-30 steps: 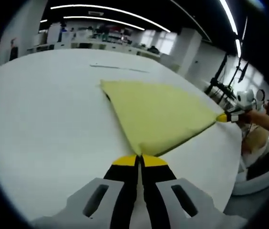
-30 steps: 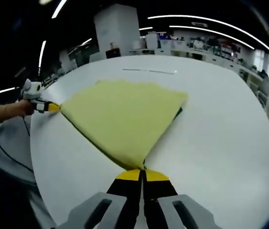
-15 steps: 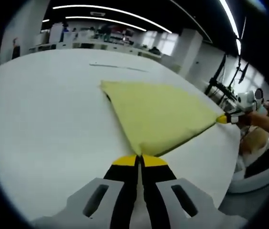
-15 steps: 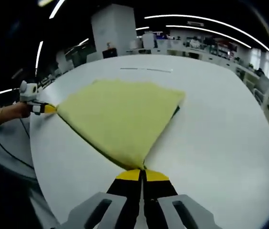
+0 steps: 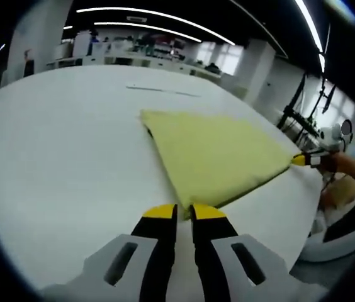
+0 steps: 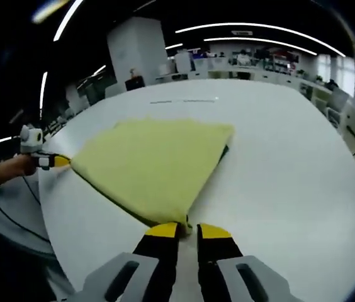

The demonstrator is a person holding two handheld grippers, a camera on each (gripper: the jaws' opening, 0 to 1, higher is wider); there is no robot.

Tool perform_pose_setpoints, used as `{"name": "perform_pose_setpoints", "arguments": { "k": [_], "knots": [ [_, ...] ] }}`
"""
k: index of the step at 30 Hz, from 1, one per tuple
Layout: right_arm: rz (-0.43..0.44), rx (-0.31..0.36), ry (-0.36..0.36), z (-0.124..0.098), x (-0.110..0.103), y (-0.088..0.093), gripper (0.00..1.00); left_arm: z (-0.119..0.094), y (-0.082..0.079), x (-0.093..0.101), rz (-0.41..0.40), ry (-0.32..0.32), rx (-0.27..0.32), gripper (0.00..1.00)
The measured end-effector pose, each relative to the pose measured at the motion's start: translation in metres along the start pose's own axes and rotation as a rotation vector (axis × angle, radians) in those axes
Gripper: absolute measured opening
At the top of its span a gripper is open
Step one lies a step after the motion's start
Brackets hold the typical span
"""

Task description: Fold the garment on the visible template until the final outline fits inside the template.

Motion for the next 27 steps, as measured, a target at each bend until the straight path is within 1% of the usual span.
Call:
{"name": "perform_pose_setpoints", "arguments": {
  "k": [2, 6, 8, 10, 13, 14, 16, 19, 22, 24, 27],
  "knots": [
    [0.007, 0.014, -0.006, -0.001, -0.003, -0.006, 0.17, -0.001, -0.003, 0.0, -0.015, -0.001, 0.003, 0.12],
    [0.007, 0.035, -0.025, -0.004, -0.014, -0.018, 0.37, -0.005, -0.015, 0.004, -0.013, 0.003, 0.036, 0.2],
    [-0.001, 0.041, -0.039, -0.006, -0.021, -0.024, 0.41, -0.006, -0.021, 0.006, -0.008, 0.006, 0.049, 0.24],
    [0.005, 0.045, -0.055, -0.007, -0.027, -0.029, 0.46, -0.008, -0.028, 0.008, -0.006, 0.008, 0.063, 0.3],
    [0.032, 0.076, -0.085, -0.011, -0.038, -0.04, 0.55, -0.011, -0.04, 0.011, -0.026, 0.017, 0.089, 0.41],
    [0.028, 0.089, -0.091, -0.013, -0.042, -0.045, 0.58, -0.012, -0.043, 0.012, -0.019, 0.016, 0.095, 0.45],
    [0.026, 0.096, -0.099, -0.016, -0.047, -0.049, 0.64, -0.014, -0.049, 0.013, 0.001, 0.012, 0.101, 0.52],
    [0.031, 0.114, -0.116, -0.023, -0.055, -0.058, 0.74, -0.019, -0.057, 0.015, 0.0, 0.017, 0.121, 0.61],
    [0.042, 0.126, -0.131, -0.029, -0.062, -0.064, 0.84, -0.024, -0.064, 0.017, 0.004, 0.012, 0.141, 0.71],
    [0.045, 0.135, -0.141, -0.033, -0.066, -0.067, 0.89, -0.028, -0.07, 0.017, 0.018, 0.008, 0.17, 0.77],
    [0.042, 0.141, -0.142, -0.038, -0.069, -0.069, 0.94, -0.033, -0.073, 0.019, 0.016, 0.012, 0.178, 0.87]
  ]
}}
Point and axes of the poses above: the point that each gripper's makers call its tool centre point, and the gripper's own axes: z roughly forward along the fingers, x roughly to its right, y roughly out of its underside, the point moved 1 cm from there along -z, roughly backward along the fingers, and after that the axes turned 10 degrees about z, right-handed, at the moved point
